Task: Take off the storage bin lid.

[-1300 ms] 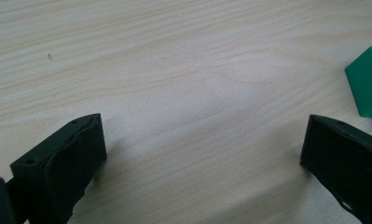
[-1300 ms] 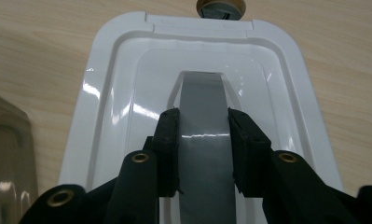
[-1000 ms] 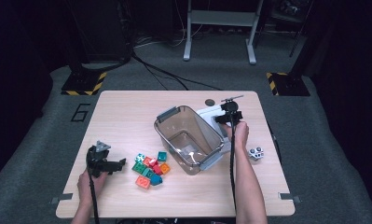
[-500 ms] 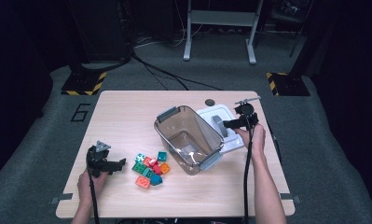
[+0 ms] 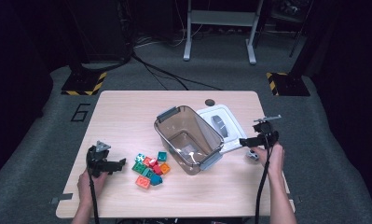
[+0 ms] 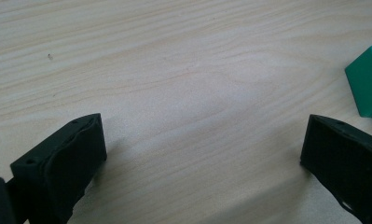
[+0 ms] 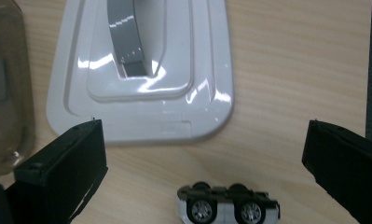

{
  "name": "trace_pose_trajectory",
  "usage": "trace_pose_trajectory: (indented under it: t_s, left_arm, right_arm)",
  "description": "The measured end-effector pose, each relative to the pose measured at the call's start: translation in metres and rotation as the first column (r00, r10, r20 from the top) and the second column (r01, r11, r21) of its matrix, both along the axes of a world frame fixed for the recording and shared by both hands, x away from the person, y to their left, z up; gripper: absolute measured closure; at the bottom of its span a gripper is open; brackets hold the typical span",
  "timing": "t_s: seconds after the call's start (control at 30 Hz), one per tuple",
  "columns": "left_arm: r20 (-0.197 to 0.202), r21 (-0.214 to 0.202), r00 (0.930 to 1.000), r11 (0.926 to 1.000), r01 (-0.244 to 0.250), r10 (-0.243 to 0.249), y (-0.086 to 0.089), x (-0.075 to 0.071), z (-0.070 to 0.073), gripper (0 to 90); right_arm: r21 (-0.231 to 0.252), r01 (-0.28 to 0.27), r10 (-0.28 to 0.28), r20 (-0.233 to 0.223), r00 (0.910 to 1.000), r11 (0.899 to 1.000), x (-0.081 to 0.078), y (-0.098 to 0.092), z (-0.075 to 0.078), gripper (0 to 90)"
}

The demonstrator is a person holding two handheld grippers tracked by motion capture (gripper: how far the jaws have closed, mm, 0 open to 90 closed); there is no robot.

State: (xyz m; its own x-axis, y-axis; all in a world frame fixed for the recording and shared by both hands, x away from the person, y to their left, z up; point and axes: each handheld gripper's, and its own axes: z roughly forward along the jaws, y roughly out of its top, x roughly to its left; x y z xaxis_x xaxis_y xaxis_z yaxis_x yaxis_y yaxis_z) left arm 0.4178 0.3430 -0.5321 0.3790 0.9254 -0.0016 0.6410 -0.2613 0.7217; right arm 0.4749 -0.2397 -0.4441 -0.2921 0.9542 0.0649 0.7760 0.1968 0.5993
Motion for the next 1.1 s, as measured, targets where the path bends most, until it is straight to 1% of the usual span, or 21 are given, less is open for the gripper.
trace_pose_trajectory:
  t_s: [0.07,0.13,0.17,0.2,0.23,0.33,0.37,0.4,0.53,0.63,0.67,0.7,0.8,0.83,0.87,0.9,0.93,1.0,1.03,1.07,1.1]
  left_arm:
    - [0.000,0.001,1.0000,1.0000,0.001,-0.001,0.000,0.000,0.000,0.0]
    - [0.001,-0.003,1.0000,1.0000,-0.003,0.003,0.000,0.000,0.000,0.0]
    - [0.000,0.000,1.0000,1.0000,0.000,0.000,0.000,0.000,0.000,0.0]
    - [0.002,-0.007,1.0000,1.0000,-0.006,0.006,-0.001,0.000,0.000,0.0]
    - [0.002,-0.005,1.0000,1.0000,-0.006,0.006,-0.001,0.000,0.000,0.0]
    - [0.001,-0.002,1.0000,1.0000,-0.002,0.002,0.000,0.000,0.000,0.0]
    - [0.002,-0.006,1.0000,1.0000,-0.005,0.005,-0.001,0.000,0.000,0.0]
    - [0.000,0.000,1.0000,1.0000,0.000,0.000,0.000,0.000,0.000,0.0]
    - [0.002,-0.005,1.0000,1.0000,-0.005,0.005,0.000,0.000,0.000,0.0]
    - [0.000,0.001,1.0000,1.0000,0.001,-0.001,0.000,0.000,0.000,0.0]
    - [0.001,-0.001,1.0000,1.0000,-0.001,0.001,0.000,0.000,0.000,0.0]
    - [0.000,0.000,1.0000,1.0000,0.000,0.000,0.000,0.000,0.000,0.0]
    - [0.002,-0.007,1.0000,1.0000,-0.007,0.007,-0.001,0.000,0.000,0.0]
    - [0.000,0.000,1.0000,1.0000,-0.001,0.001,0.000,0.000,0.000,0.0]
    - [0.002,-0.007,1.0000,1.0000,-0.007,0.007,-0.001,0.000,0.000,0.0]
    - [0.000,0.001,1.0000,1.0000,0.000,0.000,0.000,0.000,0.000,0.0]
    - [0.000,0.000,1.0000,1.0000,-0.001,0.001,0.000,0.000,0.000,0.0]
    - [0.002,-0.007,1.0000,1.0000,-0.007,0.007,-0.001,0.000,0.000,0.0]
    - [0.000,0.000,1.0000,1.0000,0.000,0.000,0.000,0.000,0.000,0.0]
    - [0.000,0.000,1.0000,1.0000,0.000,0.000,0.000,0.000,0.000,0.0]
    - [0.001,-0.003,1.0000,1.0000,-0.003,0.003,0.000,0.000,0.000,0.0]
  right_arm:
    - [0.015,0.015,-0.015,-0.016,0.9998,1.000,-0.006,-0.007,-0.006,0.0]
    - [0.026,0.027,-0.027,-0.015,0.9995,0.999,-0.011,-0.013,-0.012,0.0]
    - [0.032,0.031,-0.031,-0.024,0.9992,0.999,-0.014,-0.015,-0.015,0.0]
    - [0.029,0.031,-0.030,-0.028,0.9992,0.999,-0.015,-0.017,-0.018,0.0]
    - [0.028,0.041,-0.039,-0.042,0.9983,0.999,-0.018,-0.017,-0.021,0.0]
    - [0.028,0.045,-0.043,-0.044,0.9981,0.999,-0.023,-0.018,-0.028,3.1]
    - [0.023,0.059,-0.058,-0.051,0.9970,0.998,-0.024,-0.017,-0.031,5.1]
    - [0.017,0.058,-0.057,-0.042,0.9975,0.998,-0.025,-0.018,-0.033,7.0]
    - [0.023,0.095,-0.094,-0.045,0.9946,0.995,-0.027,-0.019,-0.036,13.5]
    - [0.026,0.093,-0.091,-0.052,0.9945,0.995,-0.026,-0.020,-0.039,15.7]
    - [0.029,0.091,-0.089,-0.055,0.9945,0.995,-0.025,-0.020,-0.039,18.3]
    - [0.029,0.091,-0.089,-0.055,0.9945,0.995,-0.025,-0.020,-0.039,18.3]
    - [0.023,0.097,-0.096,-0.052,0.9940,0.995,-0.025,-0.020,-0.040,22.5]
    - [0.025,0.103,-0.101,-0.060,0.9931,0.994,-0.025,-0.020,-0.040,23.5]
    - [0.029,0.112,-0.110,-0.071,0.9914,0.993,-0.025,-0.019,-0.041,24.1]
    - [0.028,0.117,-0.115,-0.075,0.9906,0.993,-0.025,-0.019,-0.042,24.6]
    - [0.019,0.104,-0.102,-0.068,0.9925,0.994,-0.025,-0.020,-0.043,24.4]
    - [0.017,0.101,-0.100,-0.074,0.9922,0.995,-0.024,-0.019,-0.046,24.2]
    - [0.016,0.104,-0.102,-0.078,0.9917,0.994,-0.025,-0.018,-0.048,24.2]
    - [0.015,0.098,-0.097,-0.071,0.9928,0.995,-0.024,-0.018,-0.049,24.2]
    - [0.022,0.111,-0.109,-0.084,0.9905,0.994,-0.025,-0.017,-0.050,24.3]
